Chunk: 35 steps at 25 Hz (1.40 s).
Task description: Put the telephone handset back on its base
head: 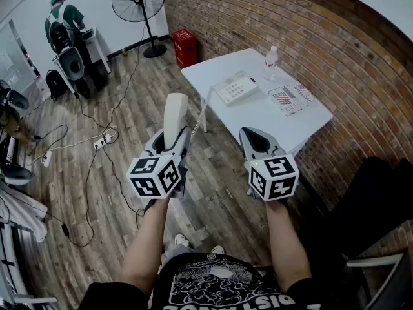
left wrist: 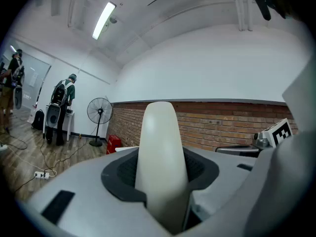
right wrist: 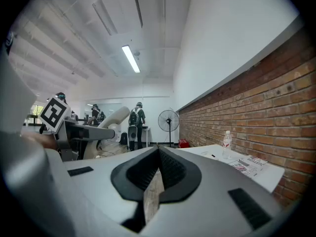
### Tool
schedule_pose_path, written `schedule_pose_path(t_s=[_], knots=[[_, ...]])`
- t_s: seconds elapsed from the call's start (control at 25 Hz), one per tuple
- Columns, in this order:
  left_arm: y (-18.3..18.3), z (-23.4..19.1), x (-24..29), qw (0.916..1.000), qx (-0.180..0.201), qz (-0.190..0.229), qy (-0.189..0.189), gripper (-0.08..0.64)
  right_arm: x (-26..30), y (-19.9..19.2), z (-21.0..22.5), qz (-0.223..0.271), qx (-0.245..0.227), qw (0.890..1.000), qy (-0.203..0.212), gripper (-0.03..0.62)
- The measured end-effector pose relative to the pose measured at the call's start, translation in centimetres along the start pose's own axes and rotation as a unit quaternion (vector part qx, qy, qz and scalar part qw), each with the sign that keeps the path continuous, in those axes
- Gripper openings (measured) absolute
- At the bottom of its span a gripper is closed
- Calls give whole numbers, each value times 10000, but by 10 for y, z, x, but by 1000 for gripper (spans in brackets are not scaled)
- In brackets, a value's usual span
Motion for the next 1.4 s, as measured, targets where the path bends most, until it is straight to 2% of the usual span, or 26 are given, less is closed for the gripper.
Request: schedule_pose_path(t_s=[0.4, 0.76, 1.04, 1.4], knots=[[-10, -11, 17, 9999, -74, -76, 56, 195, 19, -12, 10, -86, 108, 9999, 55, 2], [-26, -52, 57, 9998, -143, -164, -18, 196, 71, -33, 19, -192, 106, 9998, -15, 2], [-33, -115, 120, 9985, -276, -320, -339, 196, 153, -46, 23, -291, 71, 9991, -292, 2], [-31, -194, 209, 9925, -488, -572, -965, 196, 253, -50, 27, -388, -4, 9950, -915, 2]])
Point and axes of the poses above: the fingertips, and each gripper's own axes: x forward along the fingers, z to its right, y out of its top, the point moved 3 cm from there along -x, backward along the fingers, and after that the axes turned 15 degrees about z, right-handed, at the moved point
